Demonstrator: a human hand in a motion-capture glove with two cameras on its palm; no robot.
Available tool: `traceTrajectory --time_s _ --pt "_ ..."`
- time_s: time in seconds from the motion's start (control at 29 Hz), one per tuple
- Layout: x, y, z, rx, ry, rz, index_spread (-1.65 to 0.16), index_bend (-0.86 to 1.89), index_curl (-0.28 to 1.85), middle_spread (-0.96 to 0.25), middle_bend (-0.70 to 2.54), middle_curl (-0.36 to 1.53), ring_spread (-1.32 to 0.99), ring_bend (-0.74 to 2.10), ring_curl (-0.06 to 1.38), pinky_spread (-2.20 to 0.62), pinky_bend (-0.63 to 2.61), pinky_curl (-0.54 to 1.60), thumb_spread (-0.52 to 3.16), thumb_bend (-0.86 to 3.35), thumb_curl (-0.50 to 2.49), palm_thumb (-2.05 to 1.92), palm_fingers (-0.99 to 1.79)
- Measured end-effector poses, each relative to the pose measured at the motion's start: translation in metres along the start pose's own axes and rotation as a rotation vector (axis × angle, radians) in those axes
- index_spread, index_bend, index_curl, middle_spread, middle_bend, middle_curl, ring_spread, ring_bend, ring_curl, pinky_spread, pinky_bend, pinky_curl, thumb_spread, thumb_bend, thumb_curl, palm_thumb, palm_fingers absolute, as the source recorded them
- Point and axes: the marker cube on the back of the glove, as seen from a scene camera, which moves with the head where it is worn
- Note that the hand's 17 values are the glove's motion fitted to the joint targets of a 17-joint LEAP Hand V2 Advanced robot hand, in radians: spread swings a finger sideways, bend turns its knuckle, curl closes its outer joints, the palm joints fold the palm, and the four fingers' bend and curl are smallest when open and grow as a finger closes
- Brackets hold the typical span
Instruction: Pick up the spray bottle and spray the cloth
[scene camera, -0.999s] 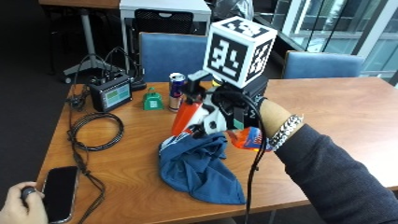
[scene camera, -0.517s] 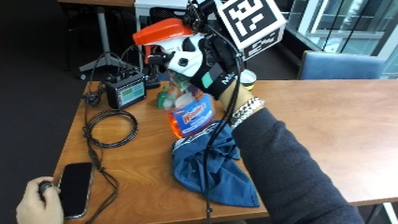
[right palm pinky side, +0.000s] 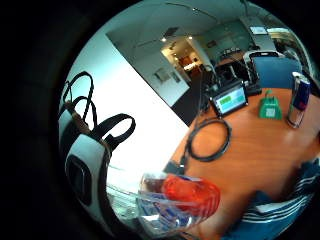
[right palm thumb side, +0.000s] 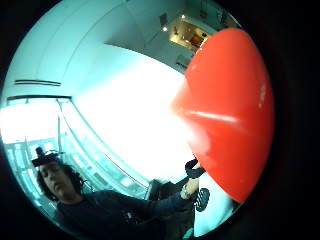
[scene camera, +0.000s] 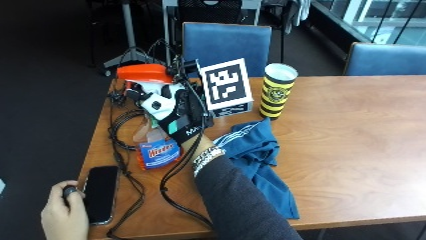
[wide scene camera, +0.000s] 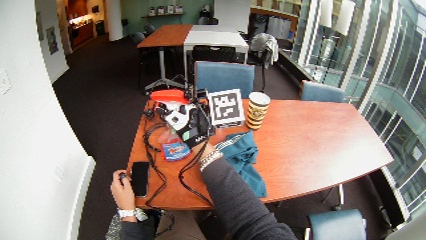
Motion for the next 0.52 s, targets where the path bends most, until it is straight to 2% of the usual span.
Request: traceTrajectory --time_s 0.52 --pt "0.014 0.018 0.021 0.012 -0.034 0.06 -0.31 0.2 0.48 -0.24 0.54 0.47 -0.23 0.65 0.43 -0.37 0.45 0.38 0.85 -0.03 0.49 0.9 1.41"
